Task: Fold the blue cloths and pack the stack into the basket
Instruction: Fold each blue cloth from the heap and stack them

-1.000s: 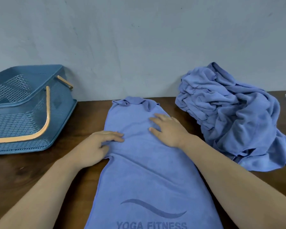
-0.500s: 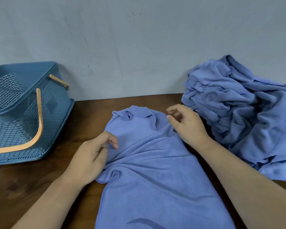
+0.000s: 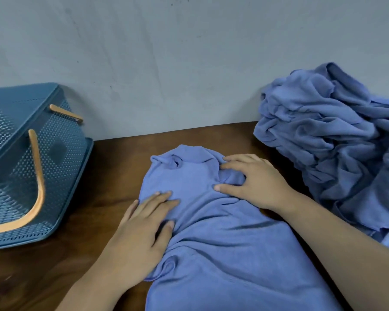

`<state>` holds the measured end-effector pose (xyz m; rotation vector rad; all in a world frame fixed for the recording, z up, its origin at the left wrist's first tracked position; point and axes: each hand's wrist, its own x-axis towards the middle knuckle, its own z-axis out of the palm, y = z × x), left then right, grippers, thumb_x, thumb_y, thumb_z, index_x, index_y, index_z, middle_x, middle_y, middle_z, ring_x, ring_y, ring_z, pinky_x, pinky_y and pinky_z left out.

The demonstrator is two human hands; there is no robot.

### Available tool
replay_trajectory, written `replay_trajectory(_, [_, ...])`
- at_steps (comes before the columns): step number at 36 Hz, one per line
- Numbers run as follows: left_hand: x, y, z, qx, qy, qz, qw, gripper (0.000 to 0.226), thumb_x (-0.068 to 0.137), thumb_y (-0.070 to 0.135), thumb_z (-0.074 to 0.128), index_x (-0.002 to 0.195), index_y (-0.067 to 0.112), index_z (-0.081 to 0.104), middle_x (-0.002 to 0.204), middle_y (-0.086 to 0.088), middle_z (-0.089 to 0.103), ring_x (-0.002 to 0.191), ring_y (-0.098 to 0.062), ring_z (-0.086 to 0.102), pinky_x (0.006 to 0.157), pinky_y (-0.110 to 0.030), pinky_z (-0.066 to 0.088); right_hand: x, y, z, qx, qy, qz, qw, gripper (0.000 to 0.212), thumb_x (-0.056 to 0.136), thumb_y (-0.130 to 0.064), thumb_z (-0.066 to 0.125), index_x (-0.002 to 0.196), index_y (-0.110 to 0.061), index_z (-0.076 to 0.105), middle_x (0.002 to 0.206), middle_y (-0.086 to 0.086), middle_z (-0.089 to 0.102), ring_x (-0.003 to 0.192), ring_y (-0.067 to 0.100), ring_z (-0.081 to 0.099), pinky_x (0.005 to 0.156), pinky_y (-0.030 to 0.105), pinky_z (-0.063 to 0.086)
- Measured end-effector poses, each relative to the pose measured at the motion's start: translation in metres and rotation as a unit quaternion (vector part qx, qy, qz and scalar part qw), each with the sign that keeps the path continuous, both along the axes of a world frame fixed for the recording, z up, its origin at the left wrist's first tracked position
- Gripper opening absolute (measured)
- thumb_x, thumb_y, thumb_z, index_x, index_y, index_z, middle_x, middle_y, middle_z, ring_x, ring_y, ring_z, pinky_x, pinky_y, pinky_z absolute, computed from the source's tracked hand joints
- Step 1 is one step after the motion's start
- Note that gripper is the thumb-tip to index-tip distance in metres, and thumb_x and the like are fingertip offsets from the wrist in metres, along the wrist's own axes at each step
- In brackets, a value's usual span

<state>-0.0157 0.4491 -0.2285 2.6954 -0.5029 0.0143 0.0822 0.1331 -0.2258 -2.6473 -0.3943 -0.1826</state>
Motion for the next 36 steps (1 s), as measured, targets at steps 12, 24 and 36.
replay_trajectory(12, [0.006, 0.001, 0.004, -0.043, -0.049, 0.005, 0.998, 0.041, 0.098, 0.054, 0.038, 0.133, 0.056, 0.059, 0.148, 0.046, 0.04, 0.144, 0.013, 0.033, 0.118, -0.023, 0.023, 0.007, 0.016, -0.002, -0.009, -0.064, -0.015, 0.998, 0.033, 0.097, -0.057, 0.055, 0.082, -0.029, 0.062, 0.101, -0.015, 0.065, 0.092, 0.015, 0.061, 0.082, 0.04, 0.049])
replay_trajectory(24, [0.132, -0.001, 0.024, -0.094, -0.004, 0.097, 0.991, 0.086, 0.079, 0.065, 0.067, 0.156, 0.035, 0.042, 0.157, 0.007, 0.047, 0.143, -0.016, 0.043, 0.115, -0.043, 0.042, 0.101, 0.021, 0.019, 0.389, 0.055, -0.141, 0.909, 0.03, 0.099, -0.026, 0.057, 0.076, -0.009, 0.049, 0.069, 0.001, 0.05, 0.065, 0.017, 0.046, 0.064, 0.036, 0.037])
replay_trajectory(36, [0.168, 0.002, 0.006, -0.333, -0.072, 0.201, 0.918, 0.017, 0.105, 0.031, 0.064, 0.092, 0.02, 0.067, 0.085, 0.0, 0.074, 0.071, -0.006, 0.062, 0.066, -0.021, 0.046, 0.136, 0.012, 0.01, 0.416, 0.081, -0.15, 0.893, 0.036, 0.101, -0.028, 0.056, 0.089, 0.006, 0.054, 0.074, 0.008, 0.046, 0.068, 0.017, 0.039, 0.062, 0.033, 0.032])
